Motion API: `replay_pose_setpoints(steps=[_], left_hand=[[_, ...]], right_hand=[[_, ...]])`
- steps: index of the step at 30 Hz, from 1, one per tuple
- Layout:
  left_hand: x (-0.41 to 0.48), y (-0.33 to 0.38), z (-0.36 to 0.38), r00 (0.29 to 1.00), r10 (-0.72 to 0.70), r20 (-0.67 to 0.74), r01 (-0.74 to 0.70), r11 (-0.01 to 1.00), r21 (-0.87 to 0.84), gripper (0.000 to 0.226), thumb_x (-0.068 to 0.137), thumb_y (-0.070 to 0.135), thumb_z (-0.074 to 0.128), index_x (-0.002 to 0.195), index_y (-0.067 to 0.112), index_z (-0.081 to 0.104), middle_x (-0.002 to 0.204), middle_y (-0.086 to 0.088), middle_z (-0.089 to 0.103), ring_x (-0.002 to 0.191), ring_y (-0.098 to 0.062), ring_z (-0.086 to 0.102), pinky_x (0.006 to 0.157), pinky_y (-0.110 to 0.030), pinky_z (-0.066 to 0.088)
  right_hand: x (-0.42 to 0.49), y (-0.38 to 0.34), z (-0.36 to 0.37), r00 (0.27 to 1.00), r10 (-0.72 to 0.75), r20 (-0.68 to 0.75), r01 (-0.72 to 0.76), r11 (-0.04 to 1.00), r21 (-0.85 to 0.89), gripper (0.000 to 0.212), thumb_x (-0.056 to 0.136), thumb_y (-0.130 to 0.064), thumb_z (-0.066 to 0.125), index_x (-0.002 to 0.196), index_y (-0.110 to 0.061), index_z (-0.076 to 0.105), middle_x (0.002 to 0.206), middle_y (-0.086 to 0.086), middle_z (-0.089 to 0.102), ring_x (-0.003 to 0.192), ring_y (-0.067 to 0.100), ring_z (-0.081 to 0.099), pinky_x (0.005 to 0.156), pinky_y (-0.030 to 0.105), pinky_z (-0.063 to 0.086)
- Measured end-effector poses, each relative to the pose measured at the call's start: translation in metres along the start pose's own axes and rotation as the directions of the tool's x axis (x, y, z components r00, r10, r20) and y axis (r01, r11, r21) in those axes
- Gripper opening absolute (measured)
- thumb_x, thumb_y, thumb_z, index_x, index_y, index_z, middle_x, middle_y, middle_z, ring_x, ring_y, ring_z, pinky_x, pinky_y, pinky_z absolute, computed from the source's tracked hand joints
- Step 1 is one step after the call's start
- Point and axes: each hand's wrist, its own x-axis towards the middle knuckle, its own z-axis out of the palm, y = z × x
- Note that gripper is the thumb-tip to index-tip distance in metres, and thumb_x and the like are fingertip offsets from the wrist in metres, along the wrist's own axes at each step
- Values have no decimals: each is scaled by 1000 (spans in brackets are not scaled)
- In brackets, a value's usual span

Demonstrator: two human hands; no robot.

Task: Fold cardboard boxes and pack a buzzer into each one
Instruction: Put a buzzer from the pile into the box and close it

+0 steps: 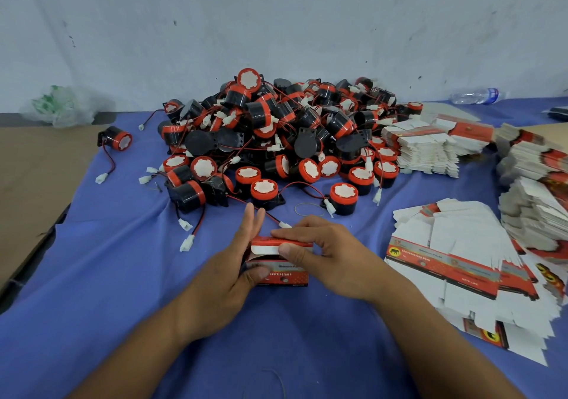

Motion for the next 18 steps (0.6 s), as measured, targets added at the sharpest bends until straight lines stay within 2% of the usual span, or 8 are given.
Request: replay_pose_setpoints(steps=[3, 5, 9, 13, 16, 18], left_hand=[[-1, -2, 1, 1000, 15, 1, -15, 999, 45, 91, 97, 16, 56, 152, 32, -16, 153, 42, 5, 137, 14, 29, 100, -6, 36], [0, -4, 1, 1000, 13, 3, -13, 998, 64, 91, 97, 12, 57, 152, 31, -13, 155, 37, 8, 139, 11, 28, 105, -11, 35], [1, -4, -1, 1000, 13, -15, -13, 999, 50, 66, 98, 16, 52, 151, 29, 15, 152, 24, 30, 138, 12, 29, 113, -15, 28], [3, -4, -5, 992, 12, -129, -8, 999, 31, 50, 98, 9, 50, 142, 28, 36, 145, 14, 46, 133, 10, 40, 110, -13, 32], [2, -3, -5, 983, 52, -176, -38, 996, 80, 49, 93, 21, 55, 140, 26, 41, 137, 15, 53, 125, 13, 46, 103, -8, 36], [2, -4, -6, 983, 89, -162, -67, 988, 136, 56, 86, 30, 60, 140, 22, 44, 138, 16, 51, 127, 14, 43, 104, -6, 33]], right_hand=[[-3, -1, 0, 999, -32, 41, 36, 995, -93, 38, 99, -41, 56, 137, -35, 59, 111, -3, 55, 103, 9, 55, 90, 28, 48], [-5, -2, 5, 995, -79, 58, 87, 984, -154, 39, 101, -36, 55, 140, -34, 56, 118, 0, 52, 107, 11, 51, 93, 27, 45], [-6, -6, 18, 983, -171, 69, 182, 962, -204, 35, 103, -25, 55, 137, -29, 60, 132, 0, 50, 117, 21, 49, 102, 38, 41], [-8, -5, 20, 985, -151, 81, 168, 946, -279, 40, 105, -32, 47, 145, -33, 49, 143, -5, 43, 118, 24, 42, 106, 35, 35], [-9, -6, 20, 984, -152, 93, 176, 909, -376, 43, 107, -33, 41, 150, -25, 41, 145, -4, 40, 116, 23, 41, 105, 36, 36], [-9, -7, 21, 977, -199, 76, 213, 892, -398, 40, 107, -32, 40, 145, -19, 44, 141, -2, 45, 113, 21, 43, 103, 35, 37]])
